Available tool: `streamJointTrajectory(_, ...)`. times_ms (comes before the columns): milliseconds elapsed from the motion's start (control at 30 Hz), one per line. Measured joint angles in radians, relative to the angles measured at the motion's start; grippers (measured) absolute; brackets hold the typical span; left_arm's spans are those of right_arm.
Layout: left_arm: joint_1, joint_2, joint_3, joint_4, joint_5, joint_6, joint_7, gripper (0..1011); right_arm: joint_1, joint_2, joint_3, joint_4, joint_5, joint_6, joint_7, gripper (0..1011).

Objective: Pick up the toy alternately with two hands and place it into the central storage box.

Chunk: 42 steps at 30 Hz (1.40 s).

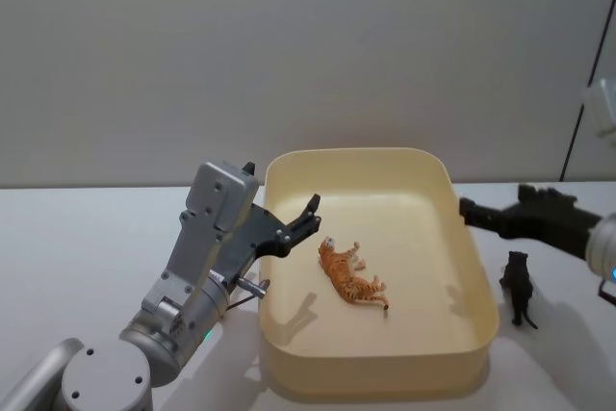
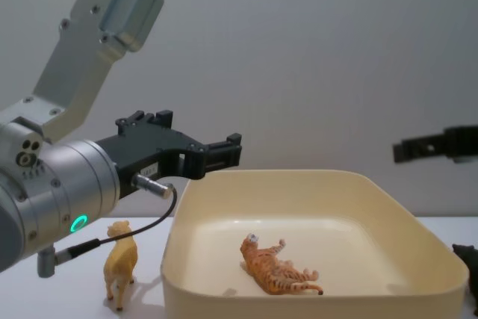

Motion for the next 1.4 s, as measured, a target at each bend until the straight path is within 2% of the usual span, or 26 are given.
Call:
streamJointTrajectory(400,0.0,0.0,0.0,0.0,0.0,0.0,0.0,1001,-0.067,0.026,0.016,-0.023,0.011,0.016,-0.041,1001)
streamJointTrajectory(900,0.0,0.0,0.0,0.0,0.0,0.0,0.0,1001,-0.138,0.04,0.029,-0.037,-0.016,-0.001,-0.128,1001)
streamJointTrajectory(1167,0.0,0.0,0.0,0.0,0.0,0.0,0.0,1001,-0.154,0.039,0.028,-0.029,-0.023,-0.001,-0.14,1001)
streamJointTrajectory(1400,0.0,0.0,0.0,0.0,0.0,0.0,0.0,1001,-0.149,0.028,0.015,0.006,-0.04,-0.009,-0.127,1001)
